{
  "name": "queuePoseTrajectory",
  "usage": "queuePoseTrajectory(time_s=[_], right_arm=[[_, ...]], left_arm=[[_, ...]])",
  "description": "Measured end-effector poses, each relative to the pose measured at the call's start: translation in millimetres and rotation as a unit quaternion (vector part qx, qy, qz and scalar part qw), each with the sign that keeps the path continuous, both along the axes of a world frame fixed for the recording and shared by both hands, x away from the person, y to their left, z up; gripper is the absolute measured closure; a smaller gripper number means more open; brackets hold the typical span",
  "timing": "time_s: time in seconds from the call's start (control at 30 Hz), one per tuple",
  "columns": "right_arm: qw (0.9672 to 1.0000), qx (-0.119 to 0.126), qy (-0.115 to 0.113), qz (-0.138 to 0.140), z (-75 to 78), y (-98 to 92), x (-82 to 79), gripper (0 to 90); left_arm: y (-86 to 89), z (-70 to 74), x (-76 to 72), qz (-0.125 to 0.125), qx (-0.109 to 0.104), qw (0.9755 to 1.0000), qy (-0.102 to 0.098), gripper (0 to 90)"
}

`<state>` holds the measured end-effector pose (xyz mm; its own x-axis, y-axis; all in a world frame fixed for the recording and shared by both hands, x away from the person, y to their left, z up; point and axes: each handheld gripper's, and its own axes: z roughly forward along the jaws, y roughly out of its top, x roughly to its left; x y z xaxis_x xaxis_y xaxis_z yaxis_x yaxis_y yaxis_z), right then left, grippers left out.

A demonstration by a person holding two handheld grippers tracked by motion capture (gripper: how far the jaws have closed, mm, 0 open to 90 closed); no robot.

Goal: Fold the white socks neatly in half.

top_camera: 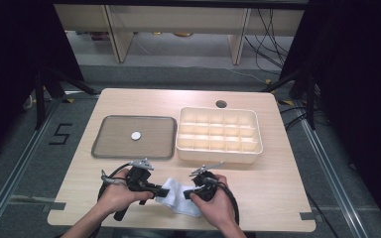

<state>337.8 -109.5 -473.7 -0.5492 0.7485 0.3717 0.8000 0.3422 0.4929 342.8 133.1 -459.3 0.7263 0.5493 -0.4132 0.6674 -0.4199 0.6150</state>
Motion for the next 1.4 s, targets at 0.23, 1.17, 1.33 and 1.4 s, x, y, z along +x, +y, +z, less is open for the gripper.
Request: queuePoseTrajectory(time_s=[0.23, 1.17, 1.33, 1.4], right_arm=[[0.9971, -0.032, -0.020, -0.066, 10.6, -55.2, 14.2, 90.0], [0.9873, -0.092, -0.002, -0.129, -8.8, -91.6, 21.6, 89.9], [0.9888, -0.094, 0.000, -0.116, -10.0, -87.3, 19.4, 89.7], [0.9888, -0.089, 0.005, -0.120, -9.9, -84.1, 18.2, 89.7]], left_arm=[[-1.8, 0.6, -0.5, -0.002, 0.001, 1.0000, 0.001, 81.8], [-10.8, 1.7, 0.8, -0.008, 0.002, 1.0000, 0.003, 81.7], [-12.7, 1.4, 0.5, -0.009, 0.005, 0.9999, 0.002, 81.7], [-13.2, 1.8, 0.8, -0.011, 0.008, 0.9999, 0.003, 81.7]])
